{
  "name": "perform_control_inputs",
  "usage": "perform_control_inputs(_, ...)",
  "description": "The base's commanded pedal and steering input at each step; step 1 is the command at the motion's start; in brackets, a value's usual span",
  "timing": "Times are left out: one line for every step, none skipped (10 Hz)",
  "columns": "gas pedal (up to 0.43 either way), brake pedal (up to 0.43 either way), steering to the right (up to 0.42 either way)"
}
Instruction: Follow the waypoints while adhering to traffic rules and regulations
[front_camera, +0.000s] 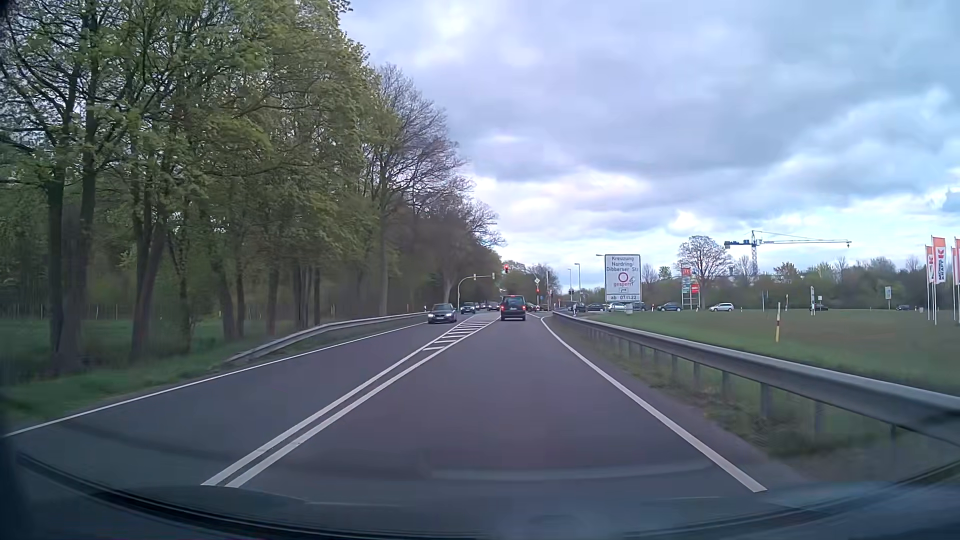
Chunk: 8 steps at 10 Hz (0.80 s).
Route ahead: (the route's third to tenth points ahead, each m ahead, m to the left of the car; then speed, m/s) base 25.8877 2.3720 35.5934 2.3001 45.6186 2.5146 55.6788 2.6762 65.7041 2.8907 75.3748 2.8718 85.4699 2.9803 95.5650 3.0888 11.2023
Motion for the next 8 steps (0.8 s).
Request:
perform_control_inputs(0.008,0.0,0.001)
perform_control_inputs(0.008,0.0,0.0)
perform_control_inputs(0.008,0.0,0.001)
perform_control_inputs(0.008,0.0,0.001)
perform_control_inputs(0.008,0.0,0.001)
perform_control_inputs(0.008,0.0,0.001)
perform_control_inputs(0.008,0.0,0.001)
perform_control_inputs(0.008,0.0,0.001)
